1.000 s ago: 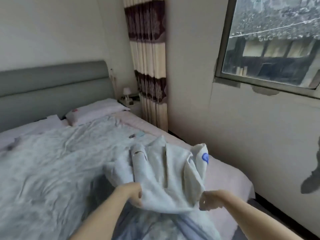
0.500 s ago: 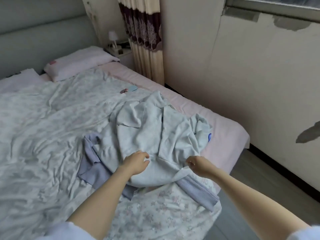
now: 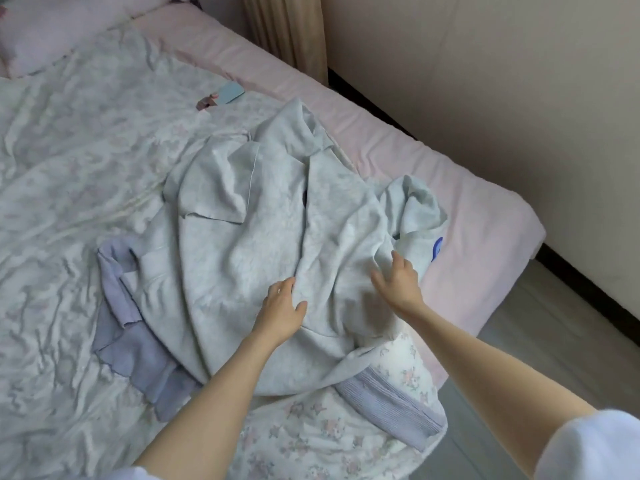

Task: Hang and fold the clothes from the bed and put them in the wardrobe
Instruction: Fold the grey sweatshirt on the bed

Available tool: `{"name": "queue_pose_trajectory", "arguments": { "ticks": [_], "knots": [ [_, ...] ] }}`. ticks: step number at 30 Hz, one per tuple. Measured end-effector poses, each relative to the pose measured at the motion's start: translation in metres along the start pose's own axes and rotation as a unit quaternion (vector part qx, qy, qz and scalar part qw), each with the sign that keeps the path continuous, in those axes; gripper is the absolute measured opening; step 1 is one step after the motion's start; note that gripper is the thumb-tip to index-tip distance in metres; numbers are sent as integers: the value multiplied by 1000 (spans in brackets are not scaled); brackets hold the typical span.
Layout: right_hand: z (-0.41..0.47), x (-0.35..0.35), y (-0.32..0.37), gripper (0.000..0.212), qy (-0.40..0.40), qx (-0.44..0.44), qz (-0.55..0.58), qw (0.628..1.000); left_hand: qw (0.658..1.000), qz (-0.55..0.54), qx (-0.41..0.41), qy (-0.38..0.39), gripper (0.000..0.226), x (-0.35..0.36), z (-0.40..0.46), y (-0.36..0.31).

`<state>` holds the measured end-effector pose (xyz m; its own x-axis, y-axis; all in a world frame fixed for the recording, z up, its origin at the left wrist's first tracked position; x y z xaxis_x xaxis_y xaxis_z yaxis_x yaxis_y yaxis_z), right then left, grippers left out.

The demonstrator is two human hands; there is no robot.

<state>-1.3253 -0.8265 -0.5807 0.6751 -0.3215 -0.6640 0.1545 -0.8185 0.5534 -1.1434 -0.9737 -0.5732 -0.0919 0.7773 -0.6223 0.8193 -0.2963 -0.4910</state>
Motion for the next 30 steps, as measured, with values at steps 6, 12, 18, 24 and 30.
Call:
{"name": "queue_pose_trajectory", "arguments": {
  "ticks": [6, 12, 18, 24, 30],
  "knots": [
    [54, 12, 16, 72, 15, -8, 79, 997, 982, -184, -49, -12, 71, 24, 37, 0],
    [46, -11, -1, 8, -48, 0, 187, 981, 954, -283, -46, -87, 50, 21, 39, -21],
    [-21, -50, -72, 32, -158, 74, 203, 963, 977, -127, 160, -55, 9, 37, -3, -87],
    [-56, -33, -50, 56, 8, 59, 310, 949, 972, -148, 181, -6, 46, 32, -40, -78],
    [-81, 10, 10, 59, 43, -3, 250, 967, 976, -52, 196, 82, 35, 48, -105, -2]
  ]
}}
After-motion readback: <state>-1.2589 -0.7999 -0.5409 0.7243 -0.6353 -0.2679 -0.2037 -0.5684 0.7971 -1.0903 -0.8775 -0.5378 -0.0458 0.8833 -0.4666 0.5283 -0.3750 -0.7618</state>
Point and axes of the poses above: each hand's wrist, its own z-axis towards the middle knuckle, its own x-axis out of the palm, y = z × x, the point moved 6 cm from there along z, towards the middle knuckle, and after that the axes turned 3 degrees about -z, right-handed, at the moved point
